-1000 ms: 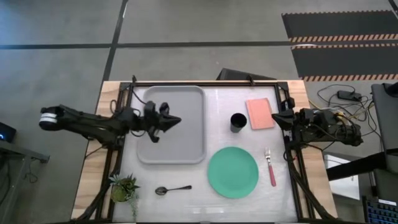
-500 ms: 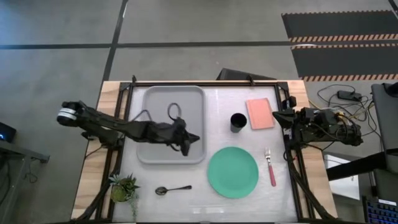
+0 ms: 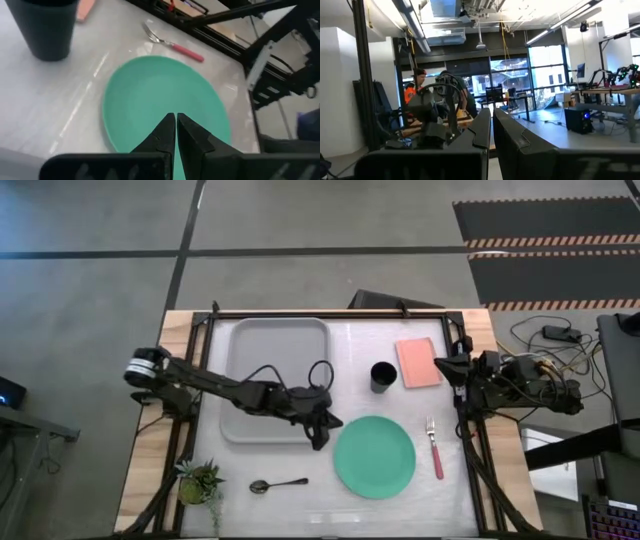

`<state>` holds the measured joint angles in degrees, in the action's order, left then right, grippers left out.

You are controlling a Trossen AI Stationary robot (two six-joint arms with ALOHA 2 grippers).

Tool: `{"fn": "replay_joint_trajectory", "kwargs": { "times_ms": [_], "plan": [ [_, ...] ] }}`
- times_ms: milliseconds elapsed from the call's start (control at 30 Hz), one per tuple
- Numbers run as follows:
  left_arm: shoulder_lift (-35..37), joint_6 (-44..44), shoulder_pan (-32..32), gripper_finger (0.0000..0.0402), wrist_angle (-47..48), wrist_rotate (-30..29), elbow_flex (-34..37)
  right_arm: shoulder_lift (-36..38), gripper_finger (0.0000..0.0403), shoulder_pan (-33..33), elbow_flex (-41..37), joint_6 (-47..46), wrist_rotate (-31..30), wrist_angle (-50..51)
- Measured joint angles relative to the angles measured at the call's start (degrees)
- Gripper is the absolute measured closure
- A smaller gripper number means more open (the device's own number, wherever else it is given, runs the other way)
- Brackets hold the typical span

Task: Pick and place plate/cup/fork/spoon on tray
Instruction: Put the light green plate on the gray serving tray

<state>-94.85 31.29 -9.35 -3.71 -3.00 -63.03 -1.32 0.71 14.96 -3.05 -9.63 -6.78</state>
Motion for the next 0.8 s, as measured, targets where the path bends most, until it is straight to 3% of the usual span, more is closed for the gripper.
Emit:
{"fn": "replay_joint_trajectory", "kwargs": {
  "times_ms": [333,467,800],
  "plan": [
    [-5.0,-5.2,0.0,0.0402,-8.8,-8.0,1.1,0.0,0.0394,0.0,0.0,0.0,0.0,0.1],
    [-9.5,-8.7,0.3,0.0393,-17.5,-8.0,1.0,0.0,0.0394,0.0,0.0,0.0,0.0,0.1],
    [-17.9,-15.7,0.4,0.0263,-19.9,-11.1,-1.8,-0.1,0.0394,0.0,0.0,-1.0,0.0,2.1]
  ]
}}
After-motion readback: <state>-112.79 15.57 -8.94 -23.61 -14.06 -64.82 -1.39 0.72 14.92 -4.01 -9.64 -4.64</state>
